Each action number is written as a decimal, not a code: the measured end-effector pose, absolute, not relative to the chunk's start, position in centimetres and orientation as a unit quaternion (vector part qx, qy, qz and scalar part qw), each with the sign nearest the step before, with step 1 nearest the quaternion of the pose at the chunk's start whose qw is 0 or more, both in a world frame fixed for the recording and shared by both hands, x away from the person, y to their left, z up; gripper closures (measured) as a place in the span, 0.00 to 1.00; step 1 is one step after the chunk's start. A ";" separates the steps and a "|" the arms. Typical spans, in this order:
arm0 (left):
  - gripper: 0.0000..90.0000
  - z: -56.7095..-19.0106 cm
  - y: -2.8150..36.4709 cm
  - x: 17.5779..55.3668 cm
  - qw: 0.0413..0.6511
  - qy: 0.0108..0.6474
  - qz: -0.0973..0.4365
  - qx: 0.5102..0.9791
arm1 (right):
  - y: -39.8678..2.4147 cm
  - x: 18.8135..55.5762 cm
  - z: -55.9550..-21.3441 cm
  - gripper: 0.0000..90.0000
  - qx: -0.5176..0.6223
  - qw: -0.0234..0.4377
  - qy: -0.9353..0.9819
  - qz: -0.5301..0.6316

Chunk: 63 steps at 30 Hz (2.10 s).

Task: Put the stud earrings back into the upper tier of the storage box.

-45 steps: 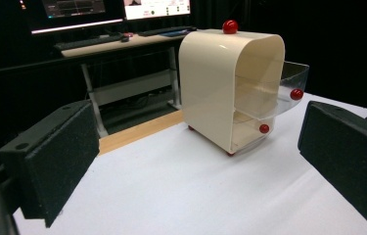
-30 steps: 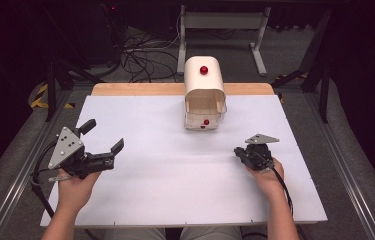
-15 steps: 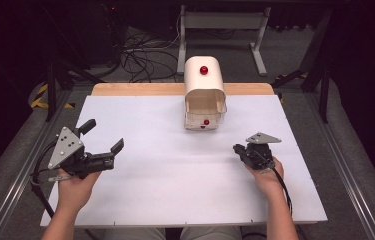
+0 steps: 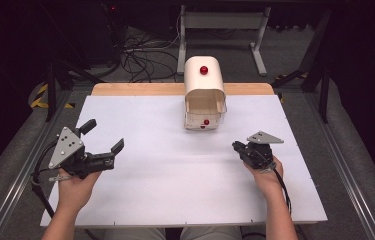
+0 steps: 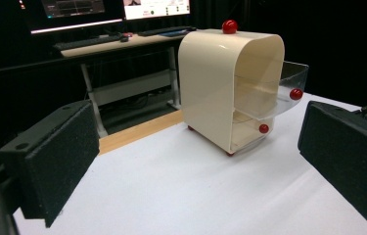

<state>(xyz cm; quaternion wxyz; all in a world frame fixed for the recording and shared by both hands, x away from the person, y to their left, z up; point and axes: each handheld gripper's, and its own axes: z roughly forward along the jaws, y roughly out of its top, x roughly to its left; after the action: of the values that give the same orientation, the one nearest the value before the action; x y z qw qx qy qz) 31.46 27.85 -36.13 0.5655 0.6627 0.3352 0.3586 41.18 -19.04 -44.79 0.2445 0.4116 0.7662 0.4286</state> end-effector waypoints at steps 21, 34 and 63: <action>0.03 -36.2 27.9 31.5 0.565 0.337 0.358 0.663 | -18.7 40.4 -43.5 0.95 0.403 0.283 0.738 0.461; 0.03 -36.1 27.9 31.5 0.565 0.336 0.359 0.663 | -18.5 40.0 -42.9 0.95 0.400 0.301 0.724 0.475; 0.03 -36.0 28.0 31.3 0.566 0.335 0.360 0.661 | -17.9 39.5 -41.7 0.95 0.395 0.321 0.699 0.502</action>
<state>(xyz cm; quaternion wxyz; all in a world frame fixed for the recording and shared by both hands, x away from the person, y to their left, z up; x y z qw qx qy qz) 31.35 28.00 -35.96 0.5660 0.6615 0.3352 0.3601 39.54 -17.95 -41.73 0.3209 0.3947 0.6995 0.5019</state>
